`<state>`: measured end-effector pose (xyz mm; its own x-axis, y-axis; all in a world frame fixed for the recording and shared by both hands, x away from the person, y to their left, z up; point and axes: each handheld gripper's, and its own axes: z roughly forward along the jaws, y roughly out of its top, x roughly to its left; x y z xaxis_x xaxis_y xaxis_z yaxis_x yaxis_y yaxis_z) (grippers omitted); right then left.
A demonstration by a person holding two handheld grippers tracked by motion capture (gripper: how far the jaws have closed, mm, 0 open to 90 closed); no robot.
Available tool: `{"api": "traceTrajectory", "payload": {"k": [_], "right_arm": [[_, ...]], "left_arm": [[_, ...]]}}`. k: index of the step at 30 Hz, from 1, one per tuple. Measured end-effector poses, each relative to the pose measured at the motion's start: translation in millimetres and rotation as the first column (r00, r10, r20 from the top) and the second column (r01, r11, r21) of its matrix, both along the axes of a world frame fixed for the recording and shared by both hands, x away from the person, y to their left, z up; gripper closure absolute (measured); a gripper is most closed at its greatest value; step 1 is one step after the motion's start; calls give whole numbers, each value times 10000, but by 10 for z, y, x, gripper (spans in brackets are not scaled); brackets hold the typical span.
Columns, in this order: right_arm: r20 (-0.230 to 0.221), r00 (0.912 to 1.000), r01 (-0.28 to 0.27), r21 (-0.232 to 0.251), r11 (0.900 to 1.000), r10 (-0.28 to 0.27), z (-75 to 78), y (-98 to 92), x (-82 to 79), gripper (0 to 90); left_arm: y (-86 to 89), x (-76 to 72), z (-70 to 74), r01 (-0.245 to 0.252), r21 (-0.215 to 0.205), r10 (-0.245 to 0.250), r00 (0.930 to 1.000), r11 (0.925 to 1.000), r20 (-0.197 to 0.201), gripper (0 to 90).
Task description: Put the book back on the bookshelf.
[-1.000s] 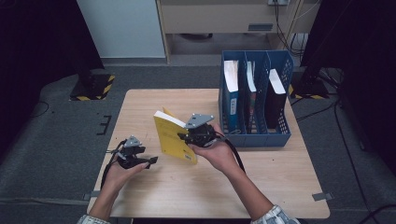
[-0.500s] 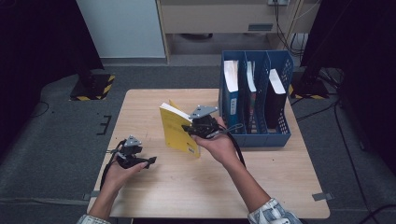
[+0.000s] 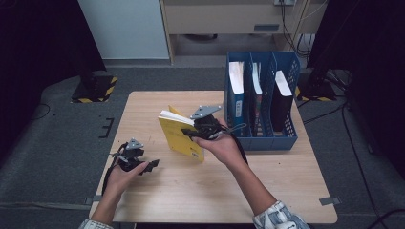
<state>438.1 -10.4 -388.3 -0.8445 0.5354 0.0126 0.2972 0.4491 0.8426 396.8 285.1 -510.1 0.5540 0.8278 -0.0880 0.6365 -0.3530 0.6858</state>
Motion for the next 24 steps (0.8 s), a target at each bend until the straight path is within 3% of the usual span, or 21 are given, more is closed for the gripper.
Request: {"api": "traceTrajectory", "payload": {"k": [22,24], "right_arm": [[-292,9996,7,8,10000,-7,-5,7,48,742],[-319,9993,195,68,9998,-193,-8,3,57,745]], "left_arm": [[20,17,-36,-147,94,149,9996,9998,-223,138],[20,19,-40,-146,101,148,9996,9998,-243,137]]}}
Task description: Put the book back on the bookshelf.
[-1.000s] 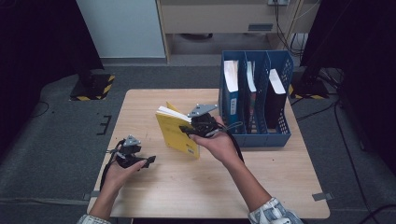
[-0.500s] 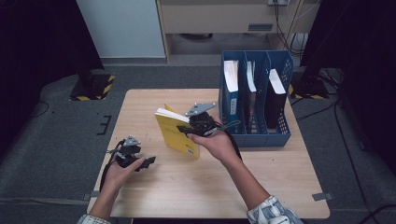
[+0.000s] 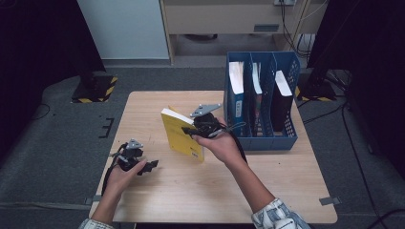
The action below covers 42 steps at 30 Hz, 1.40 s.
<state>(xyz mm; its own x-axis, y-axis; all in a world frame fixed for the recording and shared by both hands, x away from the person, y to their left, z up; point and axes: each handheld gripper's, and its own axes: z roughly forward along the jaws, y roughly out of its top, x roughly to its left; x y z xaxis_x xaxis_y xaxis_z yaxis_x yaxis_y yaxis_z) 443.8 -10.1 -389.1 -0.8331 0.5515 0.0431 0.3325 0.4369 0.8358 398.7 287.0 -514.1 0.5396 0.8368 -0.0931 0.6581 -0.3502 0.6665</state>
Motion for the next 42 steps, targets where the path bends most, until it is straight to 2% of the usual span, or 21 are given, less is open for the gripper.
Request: {"api": "traceTrajectory", "payload": {"k": [8,13,19,23,29,42], "right_arm": [[-299,9988,391,194,9990,-385,10,-34,45,750],[-681,9958,640,500,9967,-606,55,-94,61,752],[-744,9948,763,900,9930,-696,138,-193,21,751],[-698,9954,734,1200,9901,-654,223,-294,-32,752],[-543,9956,832,1284,9882,-767,302,-494,-155,751],[-426,9929,1159,1281,9850,-1112,284,-859,-332,751]], "left_arm": [[16,2,-4,-72,1,72,10000,10000,-10,131],[28,8,-10,-83,8,83,10000,10000,16,125],[29,13,-19,-121,164,120,9999,9998,24,123],[29,20,-47,-87,606,86,10000,9981,17,123],[27,22,-67,-154,738,154,9999,9972,-5,113],[24,22,-91,-188,829,202,9997,9964,-165,105]]}}
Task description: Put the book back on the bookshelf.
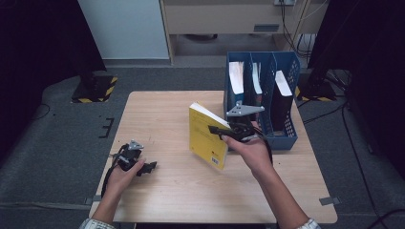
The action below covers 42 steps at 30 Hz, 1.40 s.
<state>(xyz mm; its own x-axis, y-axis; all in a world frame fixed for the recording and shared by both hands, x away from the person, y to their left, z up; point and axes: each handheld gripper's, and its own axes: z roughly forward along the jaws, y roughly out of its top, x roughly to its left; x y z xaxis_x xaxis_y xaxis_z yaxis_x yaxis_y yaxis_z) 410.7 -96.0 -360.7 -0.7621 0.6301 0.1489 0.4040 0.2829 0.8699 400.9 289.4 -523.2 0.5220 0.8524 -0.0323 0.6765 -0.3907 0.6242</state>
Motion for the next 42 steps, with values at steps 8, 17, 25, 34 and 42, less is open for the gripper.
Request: {"api": "traceTrajectory", "payload": {"k": [8,17,25,34,42], "right_arm": [[-44,9991,418,-54,9991,-418,-42,-289,-118,751],[-9,9973,734,-25,9973,-734,-24,-532,-219,751],[-44,9948,1018,48,9948,-1018,-26,-693,-261,751],[-26,9933,1153,58,9933,-1153,-14,-788,-292,751],[62,9899,1412,143,9899,-1413,20,-945,-351,751]], "left_arm": [[-11,-9,-19,16,-5,-16,10000,10000,42,86],[-42,-39,-57,99,160,-104,9993,9998,346,53],[-45,-64,-83,66,68,-69,9983,10000,577,32],[-46,-66,-90,84,39,-86,9981,10000,609,22],[-47,-67,-92,81,33,-83,9980,10000,624,21]]}}
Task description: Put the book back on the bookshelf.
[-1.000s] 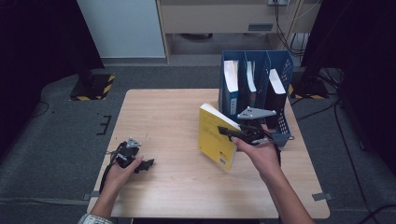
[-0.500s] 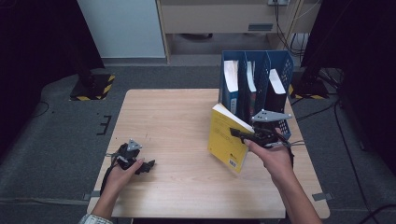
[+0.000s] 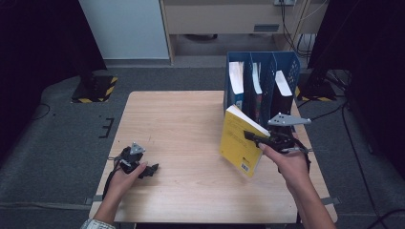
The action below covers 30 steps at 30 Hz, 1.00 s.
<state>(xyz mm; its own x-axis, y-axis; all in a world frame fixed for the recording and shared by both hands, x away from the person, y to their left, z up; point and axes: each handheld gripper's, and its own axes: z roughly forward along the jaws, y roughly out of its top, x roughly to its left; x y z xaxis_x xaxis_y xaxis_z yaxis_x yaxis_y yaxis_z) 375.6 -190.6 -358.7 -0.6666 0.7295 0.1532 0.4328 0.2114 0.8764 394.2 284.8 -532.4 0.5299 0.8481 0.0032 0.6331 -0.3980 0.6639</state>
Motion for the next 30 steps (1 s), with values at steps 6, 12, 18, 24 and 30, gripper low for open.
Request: {"api": "traceTrajectory", "payload": {"k": [6,12,18,24,30], "right_arm": [[-38,9999,112,-46,9999,-112,3,-82,-24,752],[55,9997,252,122,9996,-253,50,-155,-45,752],[84,9999,135,264,9996,-138,113,-163,-49,751],[328,9994,57,190,9998,-63,256,-125,-51,751],[539,9985,126,161,9998,-135,410,-99,-36,752]], "left_arm": [[1,1,0,8,-3,-8,10000,10000,-1,21],[1,0,-1,4,-7,-4,10000,10000,6,21],[0,-5,-7,-28,-55,28,10000,10000,56,19],[4,-16,-18,-47,-130,49,9999,9999,164,17],[0,-18,-43,23,-246,-15,9995,9997,321,0]]}}
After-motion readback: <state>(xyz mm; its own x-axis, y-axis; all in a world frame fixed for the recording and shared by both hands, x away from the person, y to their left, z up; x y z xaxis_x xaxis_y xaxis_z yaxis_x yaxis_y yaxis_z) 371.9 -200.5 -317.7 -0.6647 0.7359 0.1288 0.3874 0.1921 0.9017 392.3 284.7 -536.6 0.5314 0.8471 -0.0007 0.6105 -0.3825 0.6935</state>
